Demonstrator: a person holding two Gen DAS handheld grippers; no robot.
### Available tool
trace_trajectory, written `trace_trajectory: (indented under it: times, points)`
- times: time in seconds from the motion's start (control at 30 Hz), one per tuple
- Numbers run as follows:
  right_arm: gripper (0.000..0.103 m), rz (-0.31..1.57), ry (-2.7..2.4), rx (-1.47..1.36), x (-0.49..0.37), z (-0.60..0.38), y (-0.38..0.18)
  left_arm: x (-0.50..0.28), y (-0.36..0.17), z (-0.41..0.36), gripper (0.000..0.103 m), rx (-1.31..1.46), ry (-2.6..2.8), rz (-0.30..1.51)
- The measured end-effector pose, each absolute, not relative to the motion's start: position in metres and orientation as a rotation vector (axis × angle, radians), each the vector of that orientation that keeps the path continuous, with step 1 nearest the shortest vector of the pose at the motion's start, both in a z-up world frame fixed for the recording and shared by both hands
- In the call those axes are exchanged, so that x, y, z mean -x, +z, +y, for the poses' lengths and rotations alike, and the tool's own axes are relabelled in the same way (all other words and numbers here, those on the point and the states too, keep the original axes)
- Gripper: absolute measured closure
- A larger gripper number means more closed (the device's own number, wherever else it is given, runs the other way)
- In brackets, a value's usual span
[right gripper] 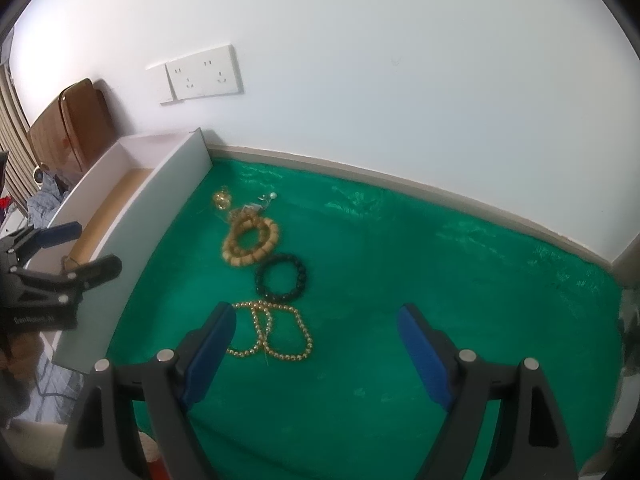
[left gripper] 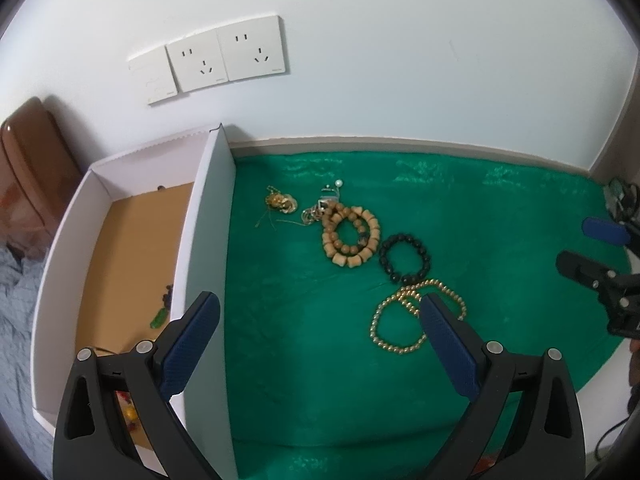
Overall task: Organize jewelry
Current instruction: 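Withdraw both open tools from the box back over the green cloth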
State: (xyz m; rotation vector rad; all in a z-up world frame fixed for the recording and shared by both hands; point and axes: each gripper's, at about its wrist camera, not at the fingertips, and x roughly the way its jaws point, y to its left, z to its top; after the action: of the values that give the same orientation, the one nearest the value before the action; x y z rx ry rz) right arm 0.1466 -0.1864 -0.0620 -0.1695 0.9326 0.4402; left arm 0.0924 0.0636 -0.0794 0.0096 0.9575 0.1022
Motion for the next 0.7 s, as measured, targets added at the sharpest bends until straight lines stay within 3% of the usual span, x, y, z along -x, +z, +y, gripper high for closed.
trace_trajectory:
  times: [0.3,0.7]
  points:
    - [0.018,0.949,0.436,0.150,-0.150,-0.195,-0.068,-0.099,-0.099,0.063,0.003,0.008,0.124,1.021]
    - [0.018,1.103,0.414,0.128,-0.165,-0.206,-0.107,-0.126,-0.142,0.057,0.003,0.000,0.107,1.209]
